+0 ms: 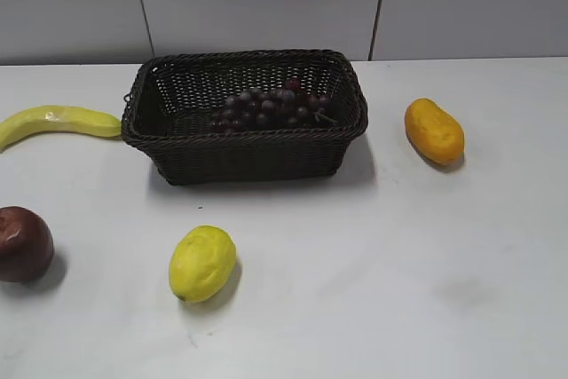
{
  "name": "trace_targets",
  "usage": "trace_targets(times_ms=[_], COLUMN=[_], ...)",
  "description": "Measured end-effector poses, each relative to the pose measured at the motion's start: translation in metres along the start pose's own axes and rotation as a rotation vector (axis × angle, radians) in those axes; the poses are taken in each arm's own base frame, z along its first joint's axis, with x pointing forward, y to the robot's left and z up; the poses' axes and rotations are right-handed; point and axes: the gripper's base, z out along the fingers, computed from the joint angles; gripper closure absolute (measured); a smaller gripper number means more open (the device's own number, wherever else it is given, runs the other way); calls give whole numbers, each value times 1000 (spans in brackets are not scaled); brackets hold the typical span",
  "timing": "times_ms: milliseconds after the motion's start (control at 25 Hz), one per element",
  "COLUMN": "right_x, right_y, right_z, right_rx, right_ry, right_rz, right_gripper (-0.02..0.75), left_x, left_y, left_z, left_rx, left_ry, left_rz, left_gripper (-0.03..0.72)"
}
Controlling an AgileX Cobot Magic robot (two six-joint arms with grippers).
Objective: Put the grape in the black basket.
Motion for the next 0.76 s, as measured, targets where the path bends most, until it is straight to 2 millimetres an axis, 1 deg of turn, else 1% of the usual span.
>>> trace_targets(times_ms=[760], right_x=[0], right_y=[0], right_z=[0], right_rx=[4], right_ry=[-3], right_rz=[-3], right_gripper=[143], left_x=[0], left_y=[0], left_z=[0], left_rx=[0], left_ry=[0], left_rz=[0], left_gripper=[199])
